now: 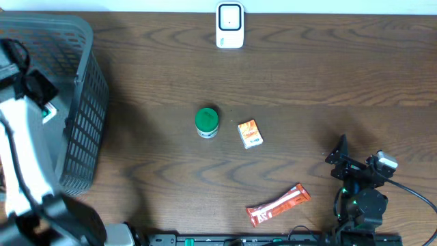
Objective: Scan the item barcode
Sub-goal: 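Grasp the white Panadol box with the left gripper and lift it out, then carry the Panadol box to the table center and release it, then move the right gripper over the Panadol box and grasp it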
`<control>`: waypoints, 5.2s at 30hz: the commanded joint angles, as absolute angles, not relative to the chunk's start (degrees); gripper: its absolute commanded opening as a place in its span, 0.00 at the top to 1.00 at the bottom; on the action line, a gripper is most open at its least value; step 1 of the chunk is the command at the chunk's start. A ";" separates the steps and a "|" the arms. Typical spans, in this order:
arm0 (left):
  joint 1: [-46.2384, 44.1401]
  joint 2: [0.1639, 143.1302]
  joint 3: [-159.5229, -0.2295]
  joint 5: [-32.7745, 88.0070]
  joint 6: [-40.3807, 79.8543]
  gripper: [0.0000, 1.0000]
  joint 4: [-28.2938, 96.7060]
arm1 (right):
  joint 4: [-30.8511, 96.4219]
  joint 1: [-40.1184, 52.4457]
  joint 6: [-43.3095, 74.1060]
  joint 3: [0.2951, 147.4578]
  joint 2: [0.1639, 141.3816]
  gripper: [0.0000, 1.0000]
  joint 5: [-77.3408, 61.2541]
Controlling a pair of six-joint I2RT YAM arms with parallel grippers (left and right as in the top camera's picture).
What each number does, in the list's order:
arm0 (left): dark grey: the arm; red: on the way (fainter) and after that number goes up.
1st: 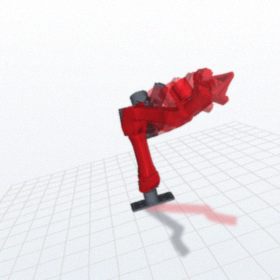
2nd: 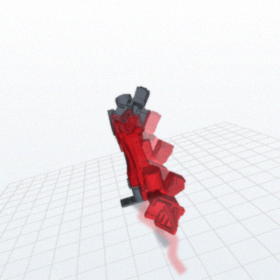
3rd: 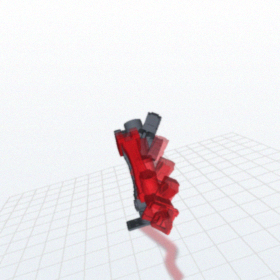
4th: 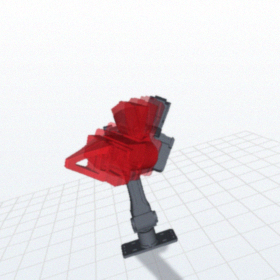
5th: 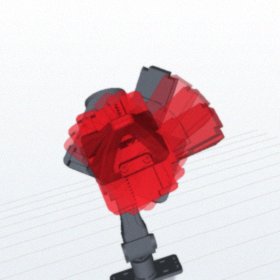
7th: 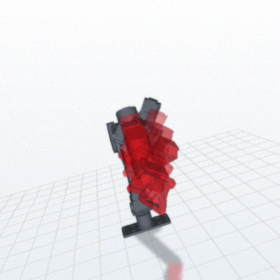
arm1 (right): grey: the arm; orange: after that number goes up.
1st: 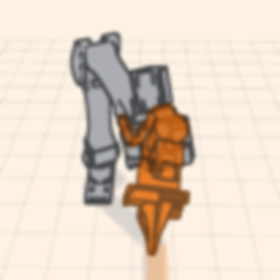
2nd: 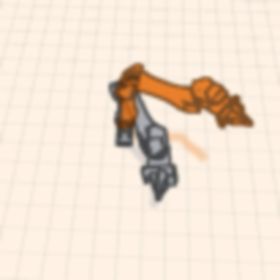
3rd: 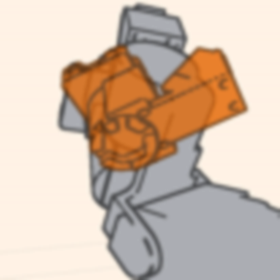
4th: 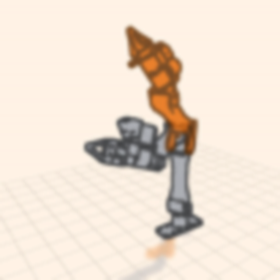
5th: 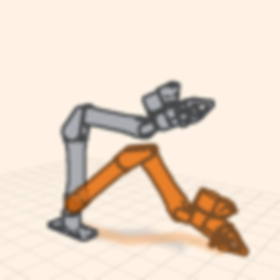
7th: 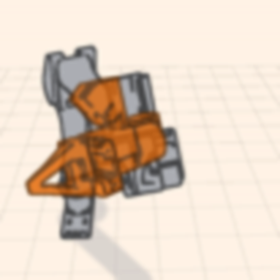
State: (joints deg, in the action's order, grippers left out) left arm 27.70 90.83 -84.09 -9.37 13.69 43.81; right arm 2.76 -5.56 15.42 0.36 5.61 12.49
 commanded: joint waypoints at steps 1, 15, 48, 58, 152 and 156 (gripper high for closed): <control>27.99 83.48 -84.66 -9.13 13.89 0.52 44.34 | 3.03 -5.91 14.74 0.32 5.54 0.01 13.02; 25.39 58.63 -84.66 25.02 16.84 0.57 50.17 | 3.03 -5.91 14.74 0.32 5.54 0.01 13.02; -40.03 98.63 -84.64 9.32 34.46 0.56 36.03 | 3.03 -5.91 14.74 0.32 5.54 0.01 13.02; -46.98 115.50 -84.64 9.34 44.27 0.56 18.39 | 3.03 -5.91 14.74 0.32 5.54 0.01 13.02; -12.80 31.77 -68.66 -31.90 -12.10 0.09 11.81 | 38.52 33.21 15.31 62.43 89.19 0.01 2.15; -12.80 31.64 -68.66 -31.90 -12.10 0.10 11.81 | 35.31 33.17 19.70 62.43 97.91 0.01 4.67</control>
